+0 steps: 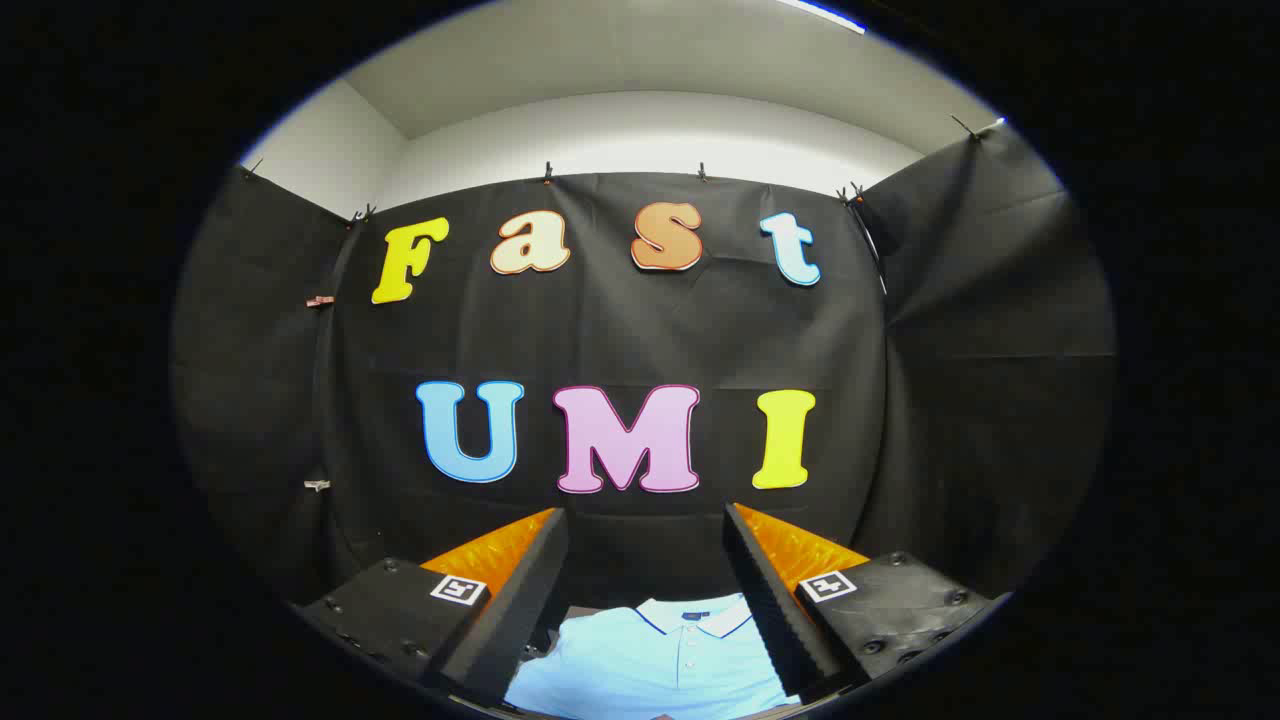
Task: Put the clothes into the washing machine and then close the washing machine lid.
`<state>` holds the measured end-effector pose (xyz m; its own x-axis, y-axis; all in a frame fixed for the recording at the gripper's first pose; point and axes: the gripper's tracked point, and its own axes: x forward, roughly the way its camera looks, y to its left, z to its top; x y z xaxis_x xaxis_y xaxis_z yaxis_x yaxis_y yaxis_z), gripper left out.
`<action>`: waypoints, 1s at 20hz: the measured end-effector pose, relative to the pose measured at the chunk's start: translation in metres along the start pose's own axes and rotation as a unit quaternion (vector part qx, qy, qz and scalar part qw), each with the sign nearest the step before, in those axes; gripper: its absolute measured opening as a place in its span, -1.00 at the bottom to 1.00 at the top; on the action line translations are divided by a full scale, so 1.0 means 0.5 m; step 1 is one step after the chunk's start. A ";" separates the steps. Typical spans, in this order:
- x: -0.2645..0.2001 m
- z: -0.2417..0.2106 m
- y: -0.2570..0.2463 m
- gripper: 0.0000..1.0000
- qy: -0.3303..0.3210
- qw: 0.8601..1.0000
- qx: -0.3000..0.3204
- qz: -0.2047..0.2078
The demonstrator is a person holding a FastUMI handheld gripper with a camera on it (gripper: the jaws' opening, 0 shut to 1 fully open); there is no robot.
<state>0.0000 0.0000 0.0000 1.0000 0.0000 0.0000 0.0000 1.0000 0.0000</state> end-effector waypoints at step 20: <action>0.019 -0.025 -0.031 0.95 0.018 1.000 0.003 -0.010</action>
<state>0.0095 -0.0153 -0.0127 0.9991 -0.0202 -0.0364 0.0204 0.9998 0.0066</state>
